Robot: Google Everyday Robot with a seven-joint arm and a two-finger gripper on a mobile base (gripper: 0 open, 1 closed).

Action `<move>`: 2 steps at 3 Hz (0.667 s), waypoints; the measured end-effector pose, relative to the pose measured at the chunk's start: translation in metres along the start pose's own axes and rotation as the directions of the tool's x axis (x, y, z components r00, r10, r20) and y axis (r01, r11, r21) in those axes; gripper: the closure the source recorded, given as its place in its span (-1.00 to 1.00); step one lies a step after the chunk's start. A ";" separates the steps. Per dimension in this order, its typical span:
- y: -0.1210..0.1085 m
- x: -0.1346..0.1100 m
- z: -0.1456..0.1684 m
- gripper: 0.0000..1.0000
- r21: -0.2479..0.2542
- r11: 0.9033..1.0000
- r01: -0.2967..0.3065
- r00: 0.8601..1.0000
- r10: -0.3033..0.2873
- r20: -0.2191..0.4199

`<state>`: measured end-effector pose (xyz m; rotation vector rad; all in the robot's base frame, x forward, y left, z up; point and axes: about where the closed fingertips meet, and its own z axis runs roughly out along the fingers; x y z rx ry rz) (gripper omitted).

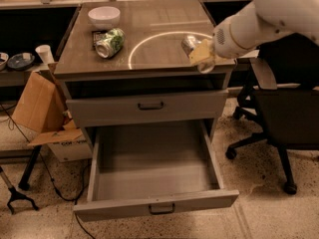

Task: Place redbull can into middle drawer

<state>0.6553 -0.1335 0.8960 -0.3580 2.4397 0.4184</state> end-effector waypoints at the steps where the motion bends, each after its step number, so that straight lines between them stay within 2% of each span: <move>1: 0.028 0.035 0.012 1.00 -0.169 0.979 0.111 0.983 -0.134 -0.128; 2: 0.041 0.096 0.049 1.00 -0.334 0.919 0.210 0.926 -0.296 -0.233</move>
Offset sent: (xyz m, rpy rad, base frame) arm -0.1068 0.0440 -0.1950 -0.1138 0.2431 0.9112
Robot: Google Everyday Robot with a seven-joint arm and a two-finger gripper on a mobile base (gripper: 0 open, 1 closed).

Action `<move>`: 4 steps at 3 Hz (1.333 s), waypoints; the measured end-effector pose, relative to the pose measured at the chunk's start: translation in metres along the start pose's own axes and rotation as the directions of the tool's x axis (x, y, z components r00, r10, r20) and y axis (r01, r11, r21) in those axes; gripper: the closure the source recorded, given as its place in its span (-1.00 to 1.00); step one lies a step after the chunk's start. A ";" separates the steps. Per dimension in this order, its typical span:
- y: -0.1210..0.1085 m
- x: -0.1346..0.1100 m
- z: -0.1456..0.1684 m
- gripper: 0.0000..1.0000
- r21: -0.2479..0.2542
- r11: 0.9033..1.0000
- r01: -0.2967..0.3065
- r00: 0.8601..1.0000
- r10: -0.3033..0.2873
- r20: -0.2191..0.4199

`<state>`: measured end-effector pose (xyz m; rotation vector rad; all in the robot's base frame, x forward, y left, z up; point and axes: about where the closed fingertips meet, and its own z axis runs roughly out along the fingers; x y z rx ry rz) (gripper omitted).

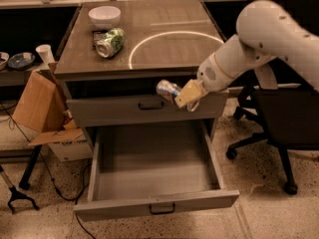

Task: Place redbull can into middle drawer

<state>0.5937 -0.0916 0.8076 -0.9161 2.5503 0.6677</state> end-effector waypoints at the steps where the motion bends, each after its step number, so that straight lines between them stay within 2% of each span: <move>1: 0.001 0.001 0.005 1.00 -0.010 0.997 0.079 0.997 -0.079 -0.006; 3: 0.002 0.003 0.023 1.00 -0.040 0.995 0.087 0.996 -0.087 -0.003; 4: -0.005 0.019 0.058 1.00 -0.077 0.995 0.069 0.997 -0.071 -0.032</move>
Offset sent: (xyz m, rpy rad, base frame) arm -0.0011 0.0036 -0.0055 -0.0093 -0.0297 0.0724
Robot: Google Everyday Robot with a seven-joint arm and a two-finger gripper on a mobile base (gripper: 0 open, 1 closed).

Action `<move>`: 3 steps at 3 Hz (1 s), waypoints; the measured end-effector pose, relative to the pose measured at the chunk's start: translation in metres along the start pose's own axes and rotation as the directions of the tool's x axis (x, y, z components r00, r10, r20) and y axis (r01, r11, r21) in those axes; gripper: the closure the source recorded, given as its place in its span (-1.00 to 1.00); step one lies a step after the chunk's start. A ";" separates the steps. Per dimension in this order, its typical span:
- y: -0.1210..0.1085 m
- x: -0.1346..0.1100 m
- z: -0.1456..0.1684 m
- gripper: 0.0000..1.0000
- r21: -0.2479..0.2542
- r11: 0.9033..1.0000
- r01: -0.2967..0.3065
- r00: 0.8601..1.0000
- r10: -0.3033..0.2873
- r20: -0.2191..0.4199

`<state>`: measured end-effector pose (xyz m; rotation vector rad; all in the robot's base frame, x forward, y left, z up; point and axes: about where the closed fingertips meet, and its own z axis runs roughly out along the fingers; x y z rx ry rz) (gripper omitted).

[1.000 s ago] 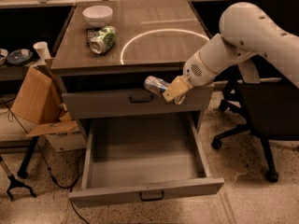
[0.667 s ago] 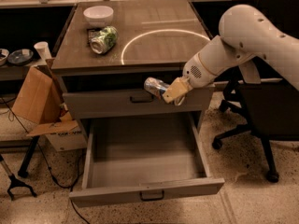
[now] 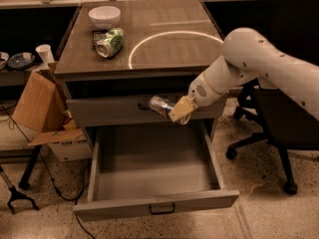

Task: Place redbull can into middle drawer

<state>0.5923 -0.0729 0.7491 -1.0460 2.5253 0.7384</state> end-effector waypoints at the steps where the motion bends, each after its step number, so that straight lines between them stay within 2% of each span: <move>1: -0.021 0.054 0.069 1.00 -0.075 0.994 -0.079 0.994 0.073 -0.080; 2: -0.034 0.094 0.112 1.00 -0.119 0.983 -0.139 0.984 0.124 -0.129; 3: -0.046 0.127 0.156 1.00 -0.168 0.966 -0.196 0.974 0.172 -0.147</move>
Offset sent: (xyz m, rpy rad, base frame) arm -0.0447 -0.0199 -0.2121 0.0181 0.3176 -0.0239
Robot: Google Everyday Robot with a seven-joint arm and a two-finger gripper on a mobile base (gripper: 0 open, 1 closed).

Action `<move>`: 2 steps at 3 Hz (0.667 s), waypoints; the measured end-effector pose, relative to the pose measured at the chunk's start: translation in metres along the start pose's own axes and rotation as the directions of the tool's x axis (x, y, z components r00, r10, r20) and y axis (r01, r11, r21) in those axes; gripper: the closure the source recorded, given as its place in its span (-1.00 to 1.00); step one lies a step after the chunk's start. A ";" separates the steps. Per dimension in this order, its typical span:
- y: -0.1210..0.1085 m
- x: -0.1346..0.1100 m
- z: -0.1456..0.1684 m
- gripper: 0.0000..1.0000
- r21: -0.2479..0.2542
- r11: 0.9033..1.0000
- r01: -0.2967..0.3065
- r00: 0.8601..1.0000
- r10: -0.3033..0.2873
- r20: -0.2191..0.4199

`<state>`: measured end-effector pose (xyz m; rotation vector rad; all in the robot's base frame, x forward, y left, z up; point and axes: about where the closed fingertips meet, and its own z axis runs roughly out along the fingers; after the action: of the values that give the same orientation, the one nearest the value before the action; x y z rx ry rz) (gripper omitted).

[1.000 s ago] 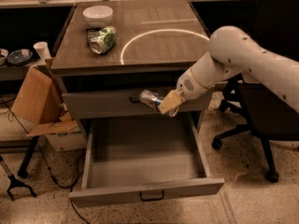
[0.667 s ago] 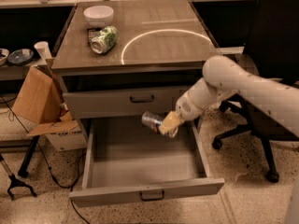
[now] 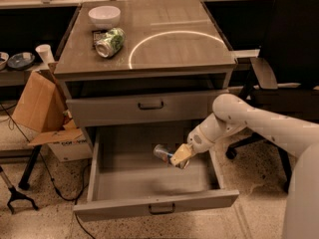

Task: Place redbull can into middle drawer

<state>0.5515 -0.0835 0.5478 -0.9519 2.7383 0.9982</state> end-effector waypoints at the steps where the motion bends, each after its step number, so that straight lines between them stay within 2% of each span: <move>1: -0.022 0.016 0.046 0.95 -0.052 0.997 -0.058 0.998 0.059 0.011; 2: -0.029 0.020 0.071 0.49 -0.084 0.992 -0.089 0.996 0.090 0.012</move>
Offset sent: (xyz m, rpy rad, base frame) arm -0.0087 0.0202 -0.1036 0.0902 0.1219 -0.0856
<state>0.5426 -0.0691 0.4705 -0.8344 2.7683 1.1378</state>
